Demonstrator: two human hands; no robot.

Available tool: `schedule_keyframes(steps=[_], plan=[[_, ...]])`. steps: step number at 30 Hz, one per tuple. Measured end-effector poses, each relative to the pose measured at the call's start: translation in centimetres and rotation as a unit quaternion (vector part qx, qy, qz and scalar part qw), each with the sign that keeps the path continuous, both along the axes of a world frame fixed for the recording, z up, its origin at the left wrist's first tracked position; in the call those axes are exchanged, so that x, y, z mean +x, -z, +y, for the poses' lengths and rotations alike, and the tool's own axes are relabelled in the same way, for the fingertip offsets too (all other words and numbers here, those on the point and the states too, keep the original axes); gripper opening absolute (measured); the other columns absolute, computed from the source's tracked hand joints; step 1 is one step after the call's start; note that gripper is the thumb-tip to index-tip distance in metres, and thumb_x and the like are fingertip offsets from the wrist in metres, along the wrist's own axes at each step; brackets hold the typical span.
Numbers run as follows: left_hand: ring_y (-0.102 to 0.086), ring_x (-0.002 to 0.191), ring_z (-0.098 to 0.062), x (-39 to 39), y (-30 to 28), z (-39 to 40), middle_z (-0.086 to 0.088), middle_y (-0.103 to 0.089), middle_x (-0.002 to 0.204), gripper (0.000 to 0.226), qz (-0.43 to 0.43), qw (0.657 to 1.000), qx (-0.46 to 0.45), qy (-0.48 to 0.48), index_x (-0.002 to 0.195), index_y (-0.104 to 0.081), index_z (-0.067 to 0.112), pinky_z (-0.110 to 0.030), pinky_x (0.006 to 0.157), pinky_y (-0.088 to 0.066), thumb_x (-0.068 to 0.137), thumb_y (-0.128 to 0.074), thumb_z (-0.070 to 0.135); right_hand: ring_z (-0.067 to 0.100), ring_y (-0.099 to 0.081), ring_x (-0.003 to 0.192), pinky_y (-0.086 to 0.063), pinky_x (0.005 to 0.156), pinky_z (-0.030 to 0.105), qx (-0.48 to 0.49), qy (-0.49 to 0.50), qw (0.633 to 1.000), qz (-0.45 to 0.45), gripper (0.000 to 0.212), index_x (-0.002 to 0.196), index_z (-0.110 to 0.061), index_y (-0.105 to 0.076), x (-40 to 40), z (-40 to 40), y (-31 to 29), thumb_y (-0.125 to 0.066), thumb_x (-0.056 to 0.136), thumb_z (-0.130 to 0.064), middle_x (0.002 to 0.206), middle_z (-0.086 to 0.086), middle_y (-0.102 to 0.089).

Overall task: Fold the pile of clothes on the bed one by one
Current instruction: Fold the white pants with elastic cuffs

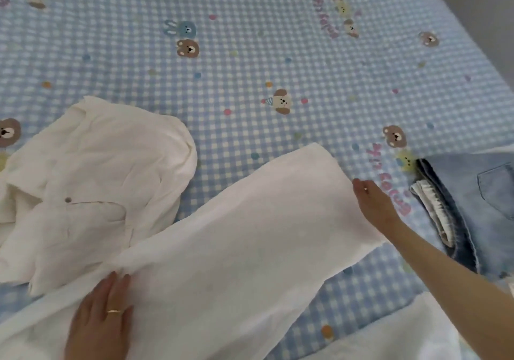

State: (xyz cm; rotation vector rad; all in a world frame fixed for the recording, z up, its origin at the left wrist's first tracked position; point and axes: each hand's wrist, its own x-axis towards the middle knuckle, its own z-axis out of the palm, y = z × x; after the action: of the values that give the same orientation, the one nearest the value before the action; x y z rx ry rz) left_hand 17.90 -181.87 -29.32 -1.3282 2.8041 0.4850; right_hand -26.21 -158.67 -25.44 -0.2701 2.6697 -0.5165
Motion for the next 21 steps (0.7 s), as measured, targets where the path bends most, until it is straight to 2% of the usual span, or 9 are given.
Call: schedule_keyframes(steps=[2,4,5,7,9,12,14,18,21], plan=[[-0.044,0.12,-0.054,-2.6,0.3,2.2,-0.04,-0.04,0.133,0.058,0.007,1.0,-0.007,-0.005,0.14,-0.043,0.023,-0.062,0.094,-0.041,0.095,-0.024,0.053,0.024,-0.056,0.096,-0.041,0.081,0.036,0.003,-0.024,0.999,-0.033,0.05,0.124,-0.024,-0.048,1.8,4.8,0.9,-0.044,0.089,-0.06,0.11,-0.001,-0.06],[-0.018,0.133,-0.058,-6.9,0.8,3.9,-0.047,-0.018,0.14,0.059,-0.074,0.993,0.025,-0.09,0.141,-0.041,0.009,-0.063,0.107,-0.024,0.092,-0.05,0.04,0.018,-0.052,0.092,-0.041,0.077,0.033,-0.012,-0.036,0.999,-0.038,0.054,0.127,-0.028,-0.044,2.3,7.7,1.6,-0.055,0.084,-0.058,0.104,-0.008,-0.054],[-0.01,0.135,-0.058,-8.3,1.2,4.5,-0.049,-0.011,0.14,0.058,-0.098,0.986,0.035,-0.13,0.141,-0.039,0.004,-0.062,0.109,-0.018,0.091,-0.055,0.03,0.018,-0.051,0.092,-0.041,0.077,0.033,-0.034,-0.034,0.998,-0.037,0.054,0.127,-0.027,-0.044,2.1,8.1,2.1,-0.06,0.083,-0.055,0.104,-0.008,-0.053],[-0.013,0.134,-0.06,-9.6,1.5,5.6,-0.051,-0.012,0.138,0.053,-0.085,0.984,0.015,-0.153,0.136,-0.042,-0.006,-0.063,0.108,-0.02,0.091,-0.049,0.02,0.018,-0.051,0.092,-0.041,0.077,0.033,-0.052,-0.044,0.997,-0.026,0.052,0.126,-0.027,-0.045,2.1,8.2,2.4,-0.064,0.083,-0.049,0.104,-0.007,-0.053],[-0.022,0.135,-0.055,-10.0,1.9,6.9,-0.044,-0.019,0.142,0.051,-0.07,0.994,-0.013,-0.078,0.134,-0.042,-0.01,-0.059,0.109,-0.022,0.089,-0.044,0.014,0.017,-0.05,0.09,-0.038,0.077,0.031,-0.076,-0.048,0.996,-0.018,0.046,0.123,-0.027,-0.047,2.1,8.3,2.5,-0.064,0.084,-0.044,0.104,-0.008,-0.053],[-0.021,0.141,-0.038,-12.4,2.2,7.7,-0.024,-0.016,0.152,0.05,-0.029,0.997,-0.017,0.07,0.141,-0.032,-0.007,-0.04,0.117,-0.006,0.093,-0.042,0.005,0.023,-0.054,0.082,-0.035,0.07,0.031,-0.098,-0.045,0.994,0.025,0.022,0.102,-0.019,-0.055,2.1,9.3,1.9,-0.066,0.086,-0.029,0.095,-0.001,-0.057],[-0.018,0.143,-0.036,-15.9,2.1,6.8,-0.024,-0.018,0.153,0.052,-0.006,0.994,-0.011,0.11,0.143,-0.028,-0.005,-0.04,0.119,-0.006,0.095,-0.044,0.01,0.025,-0.056,0.08,-0.035,0.067,0.029,-0.126,-0.056,0.989,0.054,0.011,0.086,-0.017,-0.055,2.0,10.1,1.1,-0.065,0.087,-0.021,0.086,0.0,-0.058],[-0.013,0.145,-0.032,-25.4,1.9,3.7,-0.02,-0.015,0.156,0.063,-0.039,0.988,0.002,0.15,0.149,-0.013,0.003,-0.041,0.118,-0.007,0.099,-0.04,0.031,0.004,-0.056,0.078,-0.039,0.065,0.009,-0.236,-0.061,0.969,0.042,0.009,0.081,-0.029,-0.059,0.4,9.5,-0.5,-0.062,0.089,-0.026,0.084,-0.013,-0.063],[-0.026,0.138,-0.032,-31.5,1.7,3.1,-0.017,-0.025,0.152,0.064,-0.04,0.985,0.0,0.168,0.149,-0.017,0.008,-0.039,0.113,-0.018,0.098,-0.039,0.04,-0.001,-0.058,0.072,-0.041,0.065,0.008,-0.315,-0.037,0.949,-0.002,0.016,0.08,-0.027,-0.063,-1.1,8.2,-0.7,-0.06,0.091,-0.016,0.08,-0.014,-0.065]])
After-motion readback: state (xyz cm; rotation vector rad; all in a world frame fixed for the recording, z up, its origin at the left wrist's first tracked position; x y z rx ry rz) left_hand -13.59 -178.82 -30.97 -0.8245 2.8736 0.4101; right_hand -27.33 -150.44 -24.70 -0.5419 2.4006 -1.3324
